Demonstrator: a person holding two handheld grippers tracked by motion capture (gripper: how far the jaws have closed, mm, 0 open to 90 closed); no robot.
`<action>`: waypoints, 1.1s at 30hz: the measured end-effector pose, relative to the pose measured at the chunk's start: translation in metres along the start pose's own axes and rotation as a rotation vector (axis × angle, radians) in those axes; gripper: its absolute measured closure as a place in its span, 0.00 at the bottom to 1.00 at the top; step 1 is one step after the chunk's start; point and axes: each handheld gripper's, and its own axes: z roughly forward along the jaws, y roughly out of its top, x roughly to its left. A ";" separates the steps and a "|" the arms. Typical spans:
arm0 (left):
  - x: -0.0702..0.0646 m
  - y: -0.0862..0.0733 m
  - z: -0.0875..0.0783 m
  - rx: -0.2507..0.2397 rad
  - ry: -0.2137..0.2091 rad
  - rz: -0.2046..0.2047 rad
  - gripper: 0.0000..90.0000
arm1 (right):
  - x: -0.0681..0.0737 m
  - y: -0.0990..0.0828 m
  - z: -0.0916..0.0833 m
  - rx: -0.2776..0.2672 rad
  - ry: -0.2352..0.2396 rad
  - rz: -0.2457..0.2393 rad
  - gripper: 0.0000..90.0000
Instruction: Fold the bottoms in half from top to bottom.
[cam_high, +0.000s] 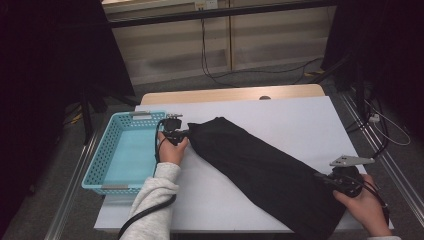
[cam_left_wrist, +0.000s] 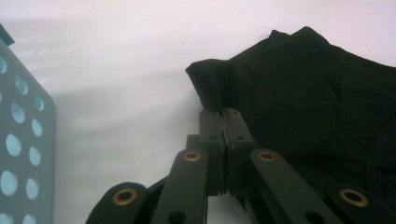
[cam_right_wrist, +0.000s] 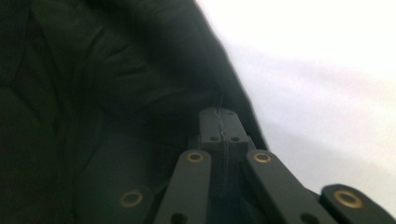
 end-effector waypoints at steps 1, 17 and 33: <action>0.001 0.000 -0.001 -0.002 0.001 -0.003 0.98 | -0.002 0.002 -0.001 -0.023 -0.005 0.009 1.00; -0.007 0.016 -0.001 -0.035 -0.034 0.032 0.56 | -0.007 0.001 -0.005 -0.068 -0.030 0.050 0.54; 0.004 0.004 0.032 0.052 0.020 0.112 0.26 | 0.002 0.005 -0.007 -0.099 0.012 0.039 0.34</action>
